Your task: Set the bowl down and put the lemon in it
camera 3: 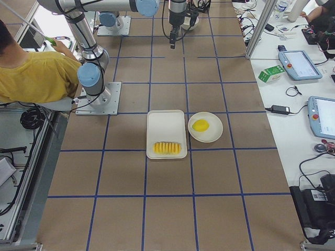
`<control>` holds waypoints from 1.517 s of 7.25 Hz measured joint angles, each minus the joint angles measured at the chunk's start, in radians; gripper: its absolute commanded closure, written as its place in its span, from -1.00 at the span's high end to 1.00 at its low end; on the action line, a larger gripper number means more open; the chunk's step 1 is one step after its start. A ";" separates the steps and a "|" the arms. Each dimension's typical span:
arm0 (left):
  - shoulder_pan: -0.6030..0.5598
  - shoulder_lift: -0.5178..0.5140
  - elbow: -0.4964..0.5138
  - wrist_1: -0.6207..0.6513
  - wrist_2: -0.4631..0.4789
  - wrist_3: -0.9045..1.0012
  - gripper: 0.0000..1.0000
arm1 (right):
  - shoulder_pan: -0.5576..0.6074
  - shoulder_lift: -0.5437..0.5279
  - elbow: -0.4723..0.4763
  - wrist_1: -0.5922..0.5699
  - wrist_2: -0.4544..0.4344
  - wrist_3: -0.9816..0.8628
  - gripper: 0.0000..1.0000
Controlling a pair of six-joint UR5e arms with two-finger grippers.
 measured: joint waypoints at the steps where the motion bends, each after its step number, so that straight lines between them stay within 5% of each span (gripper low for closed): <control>1: 0.004 0.002 0.003 -0.013 -0.005 0.003 1.00 | 0.000 0.000 0.000 -0.001 -0.001 0.000 1.00; 4: 0.004 0.000 0.000 -0.034 -0.011 0.011 1.00 | -0.001 0.002 -0.005 0.001 0.007 -0.005 1.00; 7: 0.073 -0.115 0.004 0.048 -0.028 0.121 1.00 | -0.062 0.070 0.017 -0.019 -0.026 -0.021 1.00; 11: 0.224 -0.304 -0.104 0.276 -0.074 0.336 1.00 | -0.273 0.300 0.019 -0.351 -0.054 -0.426 1.00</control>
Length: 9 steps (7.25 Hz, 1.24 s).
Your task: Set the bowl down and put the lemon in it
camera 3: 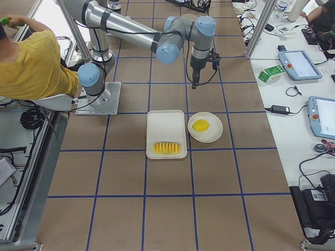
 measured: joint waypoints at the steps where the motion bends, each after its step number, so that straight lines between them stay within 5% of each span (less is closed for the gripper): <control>1: 0.013 -0.040 -0.030 0.090 -0.009 0.007 1.00 | -0.036 0.064 0.000 -0.064 0.000 -0.087 1.00; 3: 0.019 -0.109 -0.059 0.199 -0.014 0.009 1.00 | -0.107 0.178 0.000 -0.210 0.001 -0.266 1.00; 5: 0.025 -0.144 -0.094 0.258 -0.013 0.010 0.64 | -0.132 0.260 0.001 -0.315 -0.001 -0.361 1.00; 7: 0.029 -0.163 -0.115 0.273 -0.014 0.001 -0.55 | -0.139 0.308 0.002 -0.353 -0.002 -0.373 1.00; 8: 0.029 -0.166 -0.117 0.274 -0.015 0.000 -1.00 | -0.144 0.332 0.002 -0.357 -0.002 -0.371 0.70; 9: 0.030 -0.167 -0.117 0.273 -0.016 0.001 -1.00 | -0.147 0.348 0.006 -0.351 -0.001 -0.369 -0.66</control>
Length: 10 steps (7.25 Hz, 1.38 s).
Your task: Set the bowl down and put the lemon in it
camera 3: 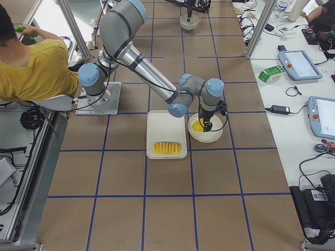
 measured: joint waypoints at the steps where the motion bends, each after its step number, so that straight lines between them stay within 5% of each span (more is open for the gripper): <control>1: 0.001 0.001 0.000 -0.003 -0.001 0.000 -1.00 | -0.001 0.006 0.006 0.008 0.001 0.002 -1.00; 5: -0.023 0.041 0.031 -0.058 -0.002 -0.069 -1.00 | 0.002 -0.106 -0.005 0.125 0.003 0.037 -1.00; 10: -0.418 0.060 0.036 -0.049 -0.102 -0.509 -1.00 | 0.159 -0.314 -0.012 0.336 0.039 0.335 -1.00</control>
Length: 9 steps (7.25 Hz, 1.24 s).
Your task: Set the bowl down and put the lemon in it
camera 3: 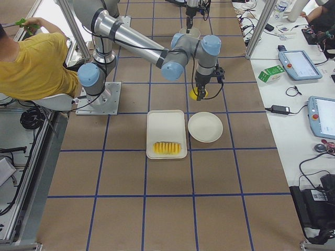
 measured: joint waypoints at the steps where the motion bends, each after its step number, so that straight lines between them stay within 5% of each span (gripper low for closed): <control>1: -0.053 -0.003 -0.009 0.028 0.000 -0.042 -1.00 | 0.065 -0.013 0.001 0.012 0.019 0.117 -1.00; 3: -0.089 -0.016 -0.042 0.086 -0.004 -0.082 -1.00 | 0.210 -0.017 0.003 0.012 0.037 0.334 -1.00; 4: -0.092 -0.028 -0.047 0.110 -0.004 -0.090 -0.46 | 0.274 -0.010 0.003 -0.006 0.039 0.424 -1.00; 5: -0.093 -0.039 -0.046 0.123 -0.002 -0.092 0.65 | 0.317 -0.003 0.005 -0.028 0.053 0.477 -1.00; 6: -0.094 -0.051 -0.048 0.143 0.000 -0.100 1.00 | 0.353 0.002 0.007 -0.045 0.079 0.526 -1.00; 9: -0.048 0.013 -0.010 0.087 0.036 -0.130 1.00 | 0.494 0.056 0.002 -0.134 0.107 0.661 -1.00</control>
